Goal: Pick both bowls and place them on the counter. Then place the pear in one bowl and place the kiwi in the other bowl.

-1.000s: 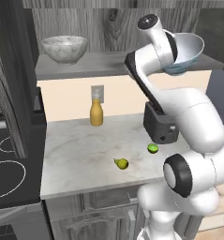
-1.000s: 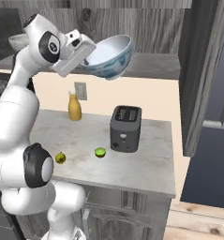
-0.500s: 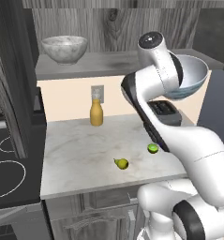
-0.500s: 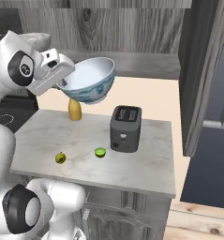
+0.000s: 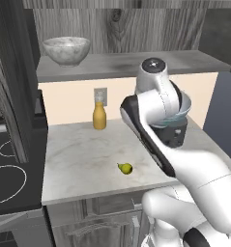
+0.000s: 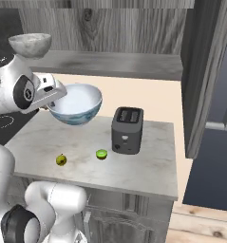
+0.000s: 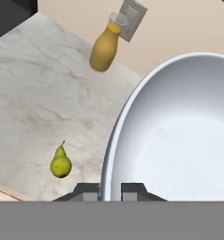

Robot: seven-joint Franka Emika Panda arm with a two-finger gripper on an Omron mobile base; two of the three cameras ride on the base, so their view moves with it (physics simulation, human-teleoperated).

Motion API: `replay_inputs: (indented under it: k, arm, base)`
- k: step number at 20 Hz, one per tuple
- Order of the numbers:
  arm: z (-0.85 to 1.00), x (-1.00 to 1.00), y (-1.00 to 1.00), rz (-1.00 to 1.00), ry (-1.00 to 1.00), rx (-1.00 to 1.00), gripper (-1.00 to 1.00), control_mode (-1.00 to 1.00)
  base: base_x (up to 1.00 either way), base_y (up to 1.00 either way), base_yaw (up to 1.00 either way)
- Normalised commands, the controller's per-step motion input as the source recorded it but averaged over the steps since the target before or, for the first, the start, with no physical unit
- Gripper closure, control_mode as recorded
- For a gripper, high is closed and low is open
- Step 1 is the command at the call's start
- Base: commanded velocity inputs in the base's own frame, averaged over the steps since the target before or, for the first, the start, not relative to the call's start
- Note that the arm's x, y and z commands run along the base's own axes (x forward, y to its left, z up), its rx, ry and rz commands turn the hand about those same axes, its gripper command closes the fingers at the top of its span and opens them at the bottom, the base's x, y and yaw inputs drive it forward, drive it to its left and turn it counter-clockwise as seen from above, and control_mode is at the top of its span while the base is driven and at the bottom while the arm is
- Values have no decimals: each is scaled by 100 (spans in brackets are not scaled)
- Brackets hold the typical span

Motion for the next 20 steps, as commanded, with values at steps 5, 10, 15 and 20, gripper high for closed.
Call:
replay_inputs:
  k: [5, 10, 15, 20]
  arm:
    - [-81, 48, 42, 15, 8, 9, 100, -100]
    - [-60, 43, 15, 14, 5, 0, 100, -100]
    - [-44, 64, 13, 9, 4, 0, 100, -100]
    - [-56, 53, 16, 6, 6, 0, 100, -100]
  base:
    - [0, 0, 0]
    - [0, 0, 0]
    - [0, 0, 0]
    - [0, 0, 0]
